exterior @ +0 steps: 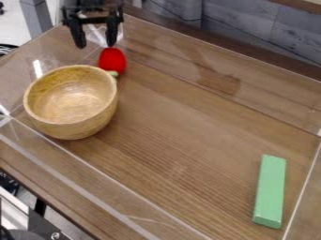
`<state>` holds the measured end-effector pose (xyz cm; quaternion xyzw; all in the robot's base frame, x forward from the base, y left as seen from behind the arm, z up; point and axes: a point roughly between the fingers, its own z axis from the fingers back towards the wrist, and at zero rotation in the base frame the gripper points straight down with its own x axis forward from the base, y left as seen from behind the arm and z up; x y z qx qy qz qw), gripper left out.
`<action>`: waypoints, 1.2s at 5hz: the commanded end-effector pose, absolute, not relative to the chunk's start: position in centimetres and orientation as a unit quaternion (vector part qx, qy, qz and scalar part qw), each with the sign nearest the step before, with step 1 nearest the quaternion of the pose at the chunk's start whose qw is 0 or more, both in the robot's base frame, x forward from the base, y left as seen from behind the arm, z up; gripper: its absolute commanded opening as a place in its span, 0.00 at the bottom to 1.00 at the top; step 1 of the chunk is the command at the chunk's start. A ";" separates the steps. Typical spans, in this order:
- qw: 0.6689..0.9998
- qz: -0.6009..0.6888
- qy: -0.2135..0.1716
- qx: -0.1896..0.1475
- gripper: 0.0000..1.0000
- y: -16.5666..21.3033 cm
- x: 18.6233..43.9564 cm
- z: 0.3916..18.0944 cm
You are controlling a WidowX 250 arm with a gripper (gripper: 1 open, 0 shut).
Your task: Move the red fruit to the left
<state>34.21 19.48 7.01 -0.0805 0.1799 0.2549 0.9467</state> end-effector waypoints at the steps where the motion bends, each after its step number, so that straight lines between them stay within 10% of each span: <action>1: 0.967 0.198 0.143 -0.069 1.00 19.4 34.7 11.4; 6: 0.970 0.164 0.160 -0.080 1.00 15.4 34.3 12.4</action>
